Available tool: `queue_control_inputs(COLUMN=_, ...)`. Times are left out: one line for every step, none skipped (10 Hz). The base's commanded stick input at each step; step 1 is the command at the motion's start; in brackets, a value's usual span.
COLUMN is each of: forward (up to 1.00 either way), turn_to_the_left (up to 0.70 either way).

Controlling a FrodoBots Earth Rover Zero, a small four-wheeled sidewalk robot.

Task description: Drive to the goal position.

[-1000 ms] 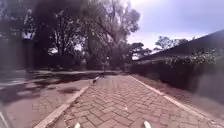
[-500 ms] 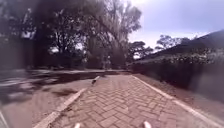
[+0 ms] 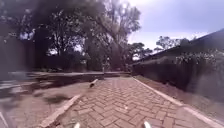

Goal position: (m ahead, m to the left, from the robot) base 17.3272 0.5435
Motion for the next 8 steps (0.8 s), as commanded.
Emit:
queue_control_inputs(forward=0.7, turn_to_the_left=0.0)
queue_control_inputs(forward=0.7, turn_to_the_left=0.0)
queue_control_inputs(forward=0.7, turn_to_the_left=0.0)
queue_control_inputs(forward=0.7, turn_to_the_left=0.0)
queue_control_inputs(forward=0.7, turn_to_the_left=0.0)
queue_control_inputs(forward=0.7, turn_to_the_left=0.0)
queue_control_inputs(forward=0.7, turn_to_the_left=0.0)
queue_control_inputs(forward=0.7, turn_to_the_left=0.0)
